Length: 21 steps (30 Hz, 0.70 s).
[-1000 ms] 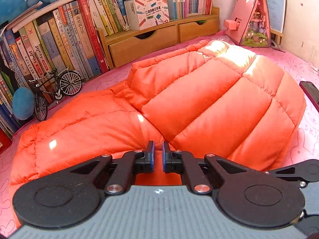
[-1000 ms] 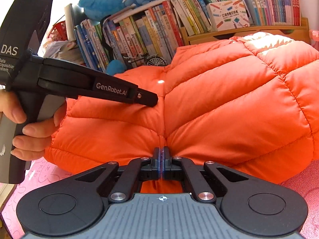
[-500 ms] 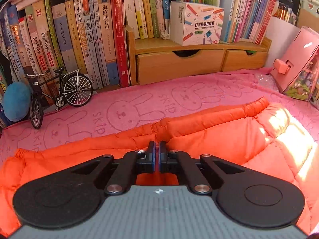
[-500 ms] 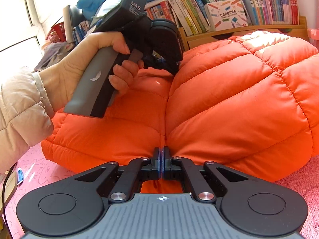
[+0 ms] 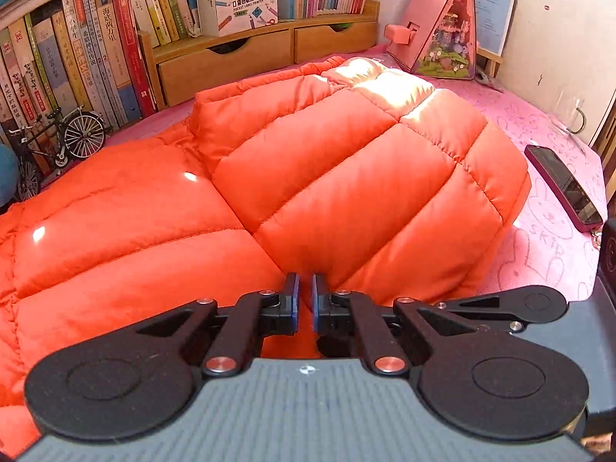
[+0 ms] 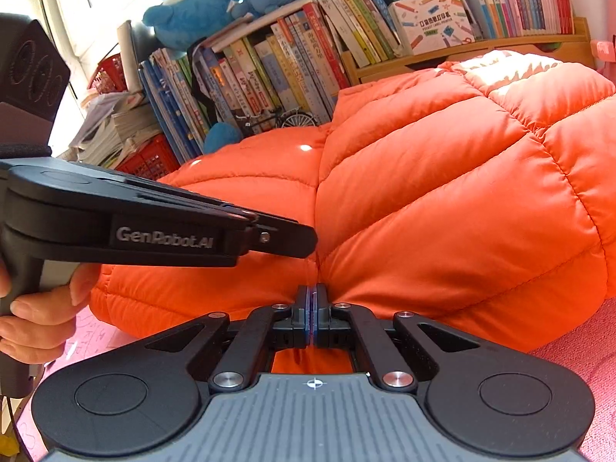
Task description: Fold clothes
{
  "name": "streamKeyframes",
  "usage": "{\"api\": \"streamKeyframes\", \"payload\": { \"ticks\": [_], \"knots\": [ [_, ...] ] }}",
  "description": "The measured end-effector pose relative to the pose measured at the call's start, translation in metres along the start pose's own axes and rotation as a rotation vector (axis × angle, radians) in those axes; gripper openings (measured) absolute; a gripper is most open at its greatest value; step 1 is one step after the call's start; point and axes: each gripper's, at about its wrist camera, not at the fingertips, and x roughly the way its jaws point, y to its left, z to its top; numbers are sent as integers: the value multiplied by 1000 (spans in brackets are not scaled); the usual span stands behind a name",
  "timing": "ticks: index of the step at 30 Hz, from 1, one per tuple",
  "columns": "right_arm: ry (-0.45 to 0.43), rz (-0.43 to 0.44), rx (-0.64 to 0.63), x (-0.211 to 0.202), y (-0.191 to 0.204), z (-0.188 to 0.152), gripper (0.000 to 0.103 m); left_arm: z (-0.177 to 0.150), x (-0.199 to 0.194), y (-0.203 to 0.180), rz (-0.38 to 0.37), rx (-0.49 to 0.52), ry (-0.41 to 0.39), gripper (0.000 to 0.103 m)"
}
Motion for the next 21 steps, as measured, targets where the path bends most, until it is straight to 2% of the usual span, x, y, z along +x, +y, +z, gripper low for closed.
{"api": "streamKeyframes", "payload": {
  "ticks": [2, 3, 5, 9, 11, 14, 16, 18, 21],
  "knots": [
    [-1, -8, -6, 0, 2, 0, 1, -2, 9, -4, -9, 7, 15, 4],
    [-2, -11, -7, 0, 2, -1, 2, 3, 13, 1, 11, -9, -3, 4],
    [-2, -12, -6, -1, 2, -2, 1, 15, 22, 11, 105, -53, -32, 3],
    [-3, -12, -2, -2, 2, -3, 1, 42, 50, 29, 179, -127, -23, 3],
    [-3, -15, -7, -2, 3, -3, 1, 58, 71, 29, 230, -115, -12, 2],
    [-7, -34, -20, -2, 6, -3, 1, 76, 90, 28, 259, -110, -5, 3],
    [-7, -36, -20, -3, 6, -3, 1, 90, 99, 32, 344, -147, 28, 2],
    [-7, -32, -13, -3, 4, -3, 1, 94, 89, 35, 327, -182, 12, 2],
    [-6, -24, 0, -1, 2, -2, 1, 82, 44, 34, 180, -164, -89, 5]
  ]
}}
